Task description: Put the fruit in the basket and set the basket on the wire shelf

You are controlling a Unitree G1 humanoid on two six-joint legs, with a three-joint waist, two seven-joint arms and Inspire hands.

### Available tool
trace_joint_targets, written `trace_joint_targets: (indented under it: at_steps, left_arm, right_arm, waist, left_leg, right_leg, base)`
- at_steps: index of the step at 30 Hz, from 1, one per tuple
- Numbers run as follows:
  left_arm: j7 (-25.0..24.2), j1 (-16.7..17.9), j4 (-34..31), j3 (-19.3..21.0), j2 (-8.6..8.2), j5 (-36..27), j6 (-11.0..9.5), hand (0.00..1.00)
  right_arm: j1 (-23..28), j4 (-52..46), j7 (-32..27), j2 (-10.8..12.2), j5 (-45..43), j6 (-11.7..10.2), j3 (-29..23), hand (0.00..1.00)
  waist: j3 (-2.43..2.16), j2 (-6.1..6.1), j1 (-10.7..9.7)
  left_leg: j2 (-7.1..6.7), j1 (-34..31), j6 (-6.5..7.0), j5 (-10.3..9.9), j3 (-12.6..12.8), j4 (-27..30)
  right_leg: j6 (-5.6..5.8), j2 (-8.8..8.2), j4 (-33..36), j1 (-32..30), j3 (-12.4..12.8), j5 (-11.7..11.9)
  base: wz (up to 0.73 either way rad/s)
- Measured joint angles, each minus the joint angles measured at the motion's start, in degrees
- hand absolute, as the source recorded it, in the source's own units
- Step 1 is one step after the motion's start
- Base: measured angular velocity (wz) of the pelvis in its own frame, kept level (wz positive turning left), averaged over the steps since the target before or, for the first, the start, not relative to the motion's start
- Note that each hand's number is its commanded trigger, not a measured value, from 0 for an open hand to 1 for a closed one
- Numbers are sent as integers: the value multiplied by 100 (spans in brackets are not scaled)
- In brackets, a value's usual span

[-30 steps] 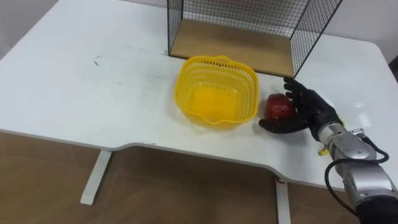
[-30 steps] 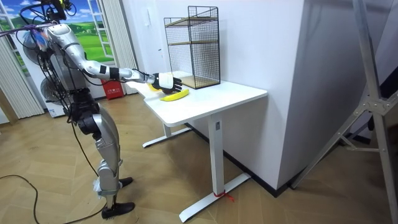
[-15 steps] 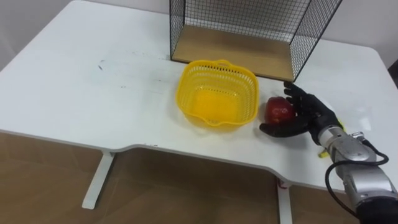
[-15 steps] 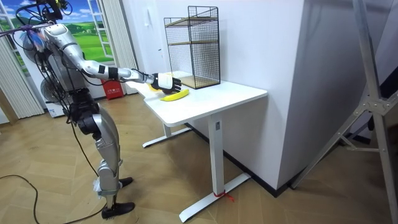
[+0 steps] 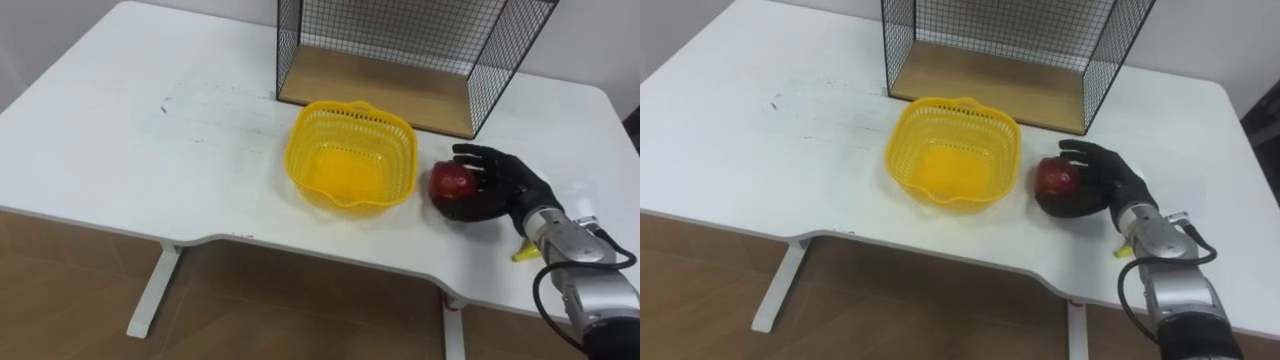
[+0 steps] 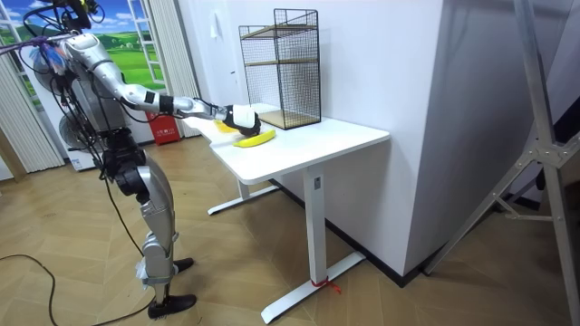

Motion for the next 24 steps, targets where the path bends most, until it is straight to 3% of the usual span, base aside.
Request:
trace_joint_targets:
  at_steps: [8,24]
  left_arm:
    - [2,-47,4,-203,75,1,4,0]
    - [6,-108,-1,-216,106,5,53,0]
  right_arm:
    - [-86,151,7,-4,-30,41,-5,100]
    - [-88,116,-35,-3,122,102,-2,100]
  waist:
    - [12,-20,-16]
    - [0,-1,0]
  left_leg:
    - [0,-11,-2,0,1,5]
    - [1,-25,-1,0,16,41]
  right_leg:
    - [0,-1,7,-18,6,0]
    - [-1,1,18,-28,44,0]
  base:
    - [0]
    - [0]
